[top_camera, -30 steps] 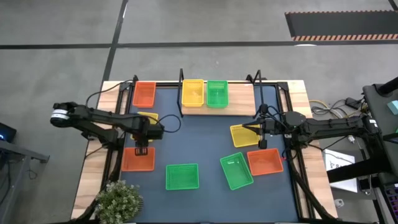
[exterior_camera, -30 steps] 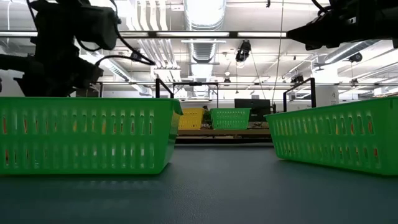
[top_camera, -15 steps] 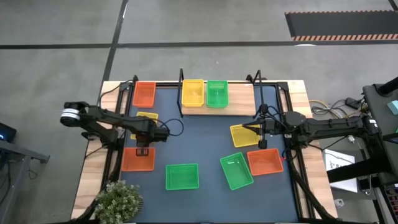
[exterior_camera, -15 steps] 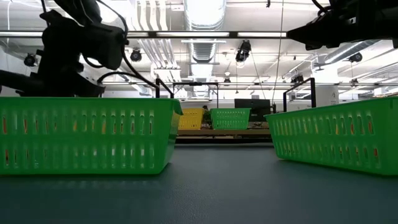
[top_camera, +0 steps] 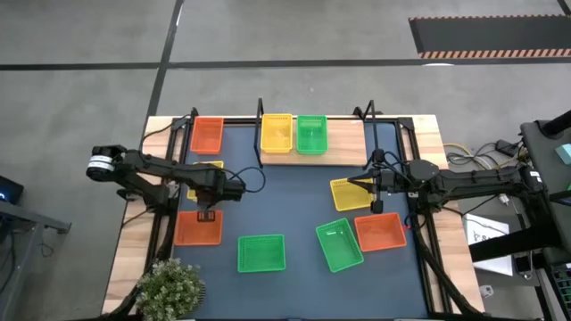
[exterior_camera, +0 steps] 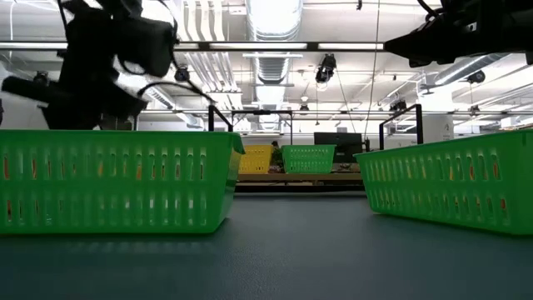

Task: Stack baskets on shelf by color
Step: Stack the left yellow bin on top of the yellow bin on the shelf

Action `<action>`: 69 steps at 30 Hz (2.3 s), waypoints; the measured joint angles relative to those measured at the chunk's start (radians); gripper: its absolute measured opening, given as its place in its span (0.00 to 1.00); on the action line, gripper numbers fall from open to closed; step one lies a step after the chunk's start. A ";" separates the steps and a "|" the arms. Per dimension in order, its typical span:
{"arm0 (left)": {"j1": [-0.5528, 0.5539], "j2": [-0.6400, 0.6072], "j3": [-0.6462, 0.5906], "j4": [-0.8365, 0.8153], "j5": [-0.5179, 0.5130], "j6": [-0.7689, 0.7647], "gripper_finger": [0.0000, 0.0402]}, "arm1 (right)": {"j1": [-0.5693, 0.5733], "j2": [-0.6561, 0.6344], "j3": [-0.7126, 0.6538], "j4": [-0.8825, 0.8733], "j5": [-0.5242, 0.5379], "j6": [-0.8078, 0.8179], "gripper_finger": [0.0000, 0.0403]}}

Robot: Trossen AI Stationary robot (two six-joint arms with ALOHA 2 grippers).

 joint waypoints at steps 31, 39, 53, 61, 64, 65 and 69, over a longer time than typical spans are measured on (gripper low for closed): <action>-0.246 0.167 0.937 0.198 0.219 -0.005 0.00 | 0.000 0.000 0.000 -0.008 0.000 0.024 0.02; -0.120 0.353 1.171 0.061 0.007 0.243 0.00 | 0.000 0.000 0.000 -0.029 0.008 0.019 0.02; 0.153 0.607 1.247 0.013 -0.268 0.357 0.00 | 0.000 0.000 0.000 -0.031 0.009 0.005 0.02; 0.228 0.666 1.246 -0.040 -0.275 0.369 0.00 | 0.000 0.000 0.000 -0.031 0.010 0.001 0.02; 0.250 0.669 1.243 -0.047 -0.276 0.402 0.00 | 0.000 0.000 0.000 -0.031 0.017 0.000 0.02; 0.257 0.669 1.243 -0.047 -0.276 0.414 0.00 | 0.000 0.000 0.000 -0.032 0.018 0.001 0.02; 0.282 0.669 1.243 -0.050 -0.275 0.436 0.00 | 0.000 0.000 0.000 -0.047 0.033 0.001 0.02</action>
